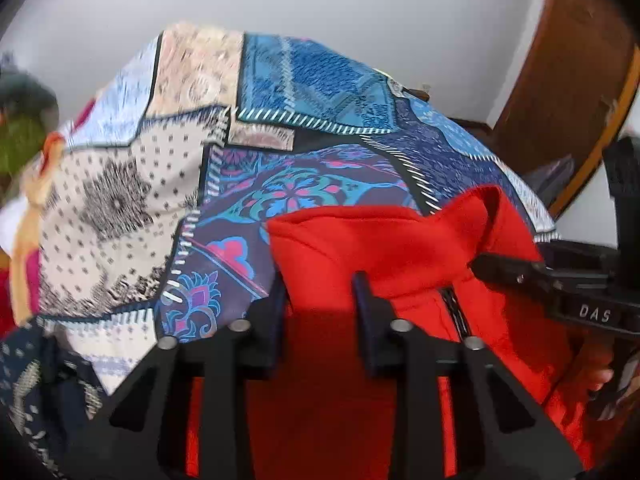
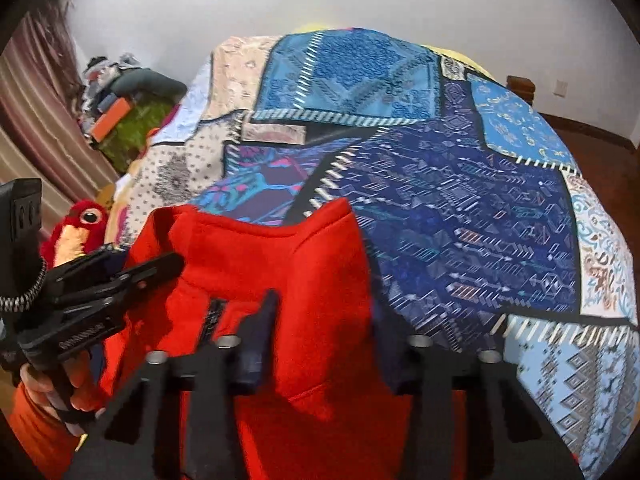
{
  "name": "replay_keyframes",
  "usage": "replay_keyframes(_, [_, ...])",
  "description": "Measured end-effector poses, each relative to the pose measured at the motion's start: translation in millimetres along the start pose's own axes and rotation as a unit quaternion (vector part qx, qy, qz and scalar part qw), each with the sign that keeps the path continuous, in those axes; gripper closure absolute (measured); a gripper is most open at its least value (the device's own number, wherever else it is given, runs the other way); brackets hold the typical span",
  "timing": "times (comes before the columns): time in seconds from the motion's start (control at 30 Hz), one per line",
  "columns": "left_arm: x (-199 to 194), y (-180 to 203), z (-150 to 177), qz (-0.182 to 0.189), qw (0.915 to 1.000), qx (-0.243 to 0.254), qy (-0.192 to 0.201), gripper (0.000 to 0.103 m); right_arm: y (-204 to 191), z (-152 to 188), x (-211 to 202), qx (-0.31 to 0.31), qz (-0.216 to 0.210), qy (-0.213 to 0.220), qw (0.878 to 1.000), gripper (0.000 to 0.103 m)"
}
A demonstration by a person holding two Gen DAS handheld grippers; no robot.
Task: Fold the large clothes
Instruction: 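Grasp the jacket collar with both grippers and fold it toward the hem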
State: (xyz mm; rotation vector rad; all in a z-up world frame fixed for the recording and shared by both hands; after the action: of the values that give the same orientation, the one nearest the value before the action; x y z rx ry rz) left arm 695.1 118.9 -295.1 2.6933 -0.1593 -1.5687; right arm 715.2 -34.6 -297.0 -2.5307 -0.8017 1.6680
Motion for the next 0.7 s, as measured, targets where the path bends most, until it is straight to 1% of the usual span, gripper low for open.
replay_keyframes(0.07, [-10, 7, 3, -0.017, 0.9997, 0.018, 0.005, 0.080, -9, 4, -7, -0.009, 0.011, 0.005, 1.000, 0.086])
replay_keyframes(0.17, [-37, 17, 11, -0.026, 0.9989, 0.034, 0.020, 0.081, -26, 15, -31, -0.036, 0.033, 0.023, 0.999, 0.087])
replay_keyframes(0.27, [-70, 24, 25, -0.040, 0.9971, 0.051, 0.038, 0.081, -43, 31, -63, -0.055, 0.031, 0.042, 0.997, 0.087])
replay_keyframes(0.37, [-101, 30, 43, -0.041, 0.9960, 0.062, 0.051, 0.081, -59, 54, -94, -0.068, 0.027, 0.057, 0.996, 0.087])
replay_keyframes(0.5, [-141, 46, 83, -0.040, 0.9940, 0.081, 0.061, 0.081, -78, 90, -129, -0.088, 0.034, 0.070, 0.993, 0.087])
replay_keyframes(0.57, [-152, 54, 101, -0.045, 0.9930, 0.091, 0.062, 0.081, -87, 110, -139, -0.099, 0.040, 0.071, 0.992, 0.087])
replay_keyframes(0.63, [-159, 62, 124, -0.045, 0.9926, 0.099, 0.054, 0.080, -93, 134, -146, -0.105, 0.050, 0.067, 0.991, 0.087])
replay_keyframes(0.7, [-158, 70, 148, -0.042, 0.9929, 0.106, 0.035, 0.079, -95, 156, -148, -0.104, 0.054, 0.057, 0.991, 0.087])
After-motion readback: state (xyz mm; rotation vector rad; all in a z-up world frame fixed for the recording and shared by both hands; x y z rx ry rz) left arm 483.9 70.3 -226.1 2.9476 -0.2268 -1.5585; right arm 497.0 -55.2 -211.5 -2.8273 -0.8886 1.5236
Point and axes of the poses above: each gripper's, at about its wrist camera, not at the fingertips, and x roughly the way its jaws point, y to its right, z to its underside, the point moved 8 cm from there along x, roughly the way its jaws point, and after that the axes turned 9 degrees about -y, right-handed, at the moved point
